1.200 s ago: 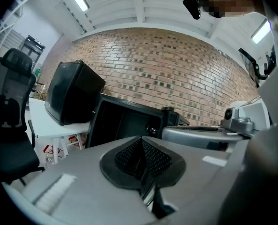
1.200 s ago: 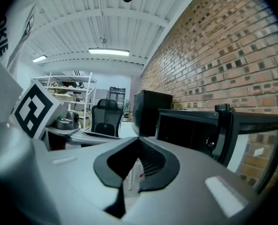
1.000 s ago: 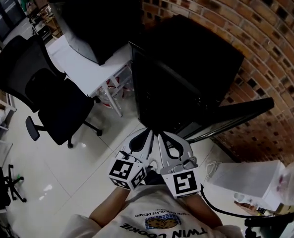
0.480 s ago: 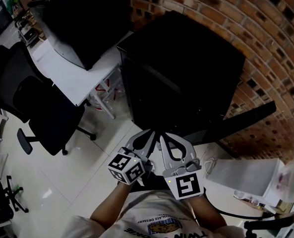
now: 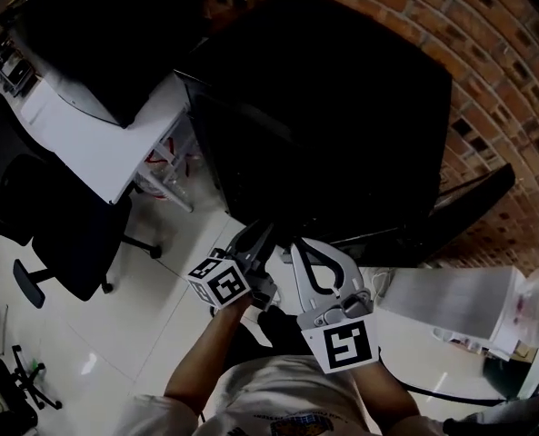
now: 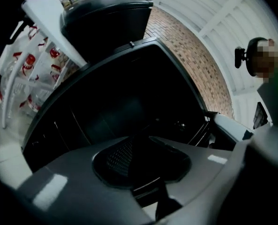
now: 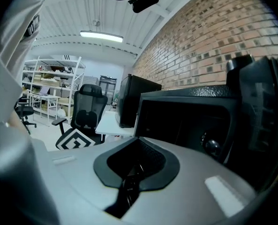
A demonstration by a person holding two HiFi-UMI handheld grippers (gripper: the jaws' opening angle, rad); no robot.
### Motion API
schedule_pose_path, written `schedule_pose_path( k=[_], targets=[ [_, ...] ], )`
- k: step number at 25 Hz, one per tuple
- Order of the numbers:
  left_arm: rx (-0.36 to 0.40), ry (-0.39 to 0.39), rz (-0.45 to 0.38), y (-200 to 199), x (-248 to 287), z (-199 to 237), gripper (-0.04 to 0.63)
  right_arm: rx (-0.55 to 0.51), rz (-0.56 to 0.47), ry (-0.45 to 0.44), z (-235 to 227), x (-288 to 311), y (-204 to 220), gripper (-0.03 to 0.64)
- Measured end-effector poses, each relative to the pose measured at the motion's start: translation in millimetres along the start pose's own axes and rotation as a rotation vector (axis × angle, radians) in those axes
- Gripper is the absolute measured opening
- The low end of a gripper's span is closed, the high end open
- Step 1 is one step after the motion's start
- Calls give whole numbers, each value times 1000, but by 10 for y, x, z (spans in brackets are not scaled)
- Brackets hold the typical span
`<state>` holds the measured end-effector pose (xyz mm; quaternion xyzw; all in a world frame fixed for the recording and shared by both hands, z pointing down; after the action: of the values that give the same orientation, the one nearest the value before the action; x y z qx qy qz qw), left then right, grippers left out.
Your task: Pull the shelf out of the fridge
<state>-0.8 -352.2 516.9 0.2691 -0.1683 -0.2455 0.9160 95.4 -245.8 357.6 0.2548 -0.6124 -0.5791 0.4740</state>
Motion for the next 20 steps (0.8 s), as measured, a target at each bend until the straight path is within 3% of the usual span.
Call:
schedule_pose_path(
  k=[10,15,20],
  targets=[
    [-190,-1,11,258,599,717,141,5,52,-13,-78,113,214,5],
    [-266,-41,16,383,864,1033,180,-20,105,-45,-73,196,290,5],
    [-376,-10,31,458,1070,1219,209,-40,139,-73,-50,325,353,5]
  ],
)
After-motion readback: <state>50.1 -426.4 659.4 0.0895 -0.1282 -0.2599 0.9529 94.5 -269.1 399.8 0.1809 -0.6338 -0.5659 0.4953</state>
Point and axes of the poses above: the fingertips, and each gripper's own axes: x forward along the fingers, z to its left, y out of its underside, the point moved 9 cm from there along -x, backward along the fingers, and after that the axes turned 14 degrees about -y, right-handed, at the moved point
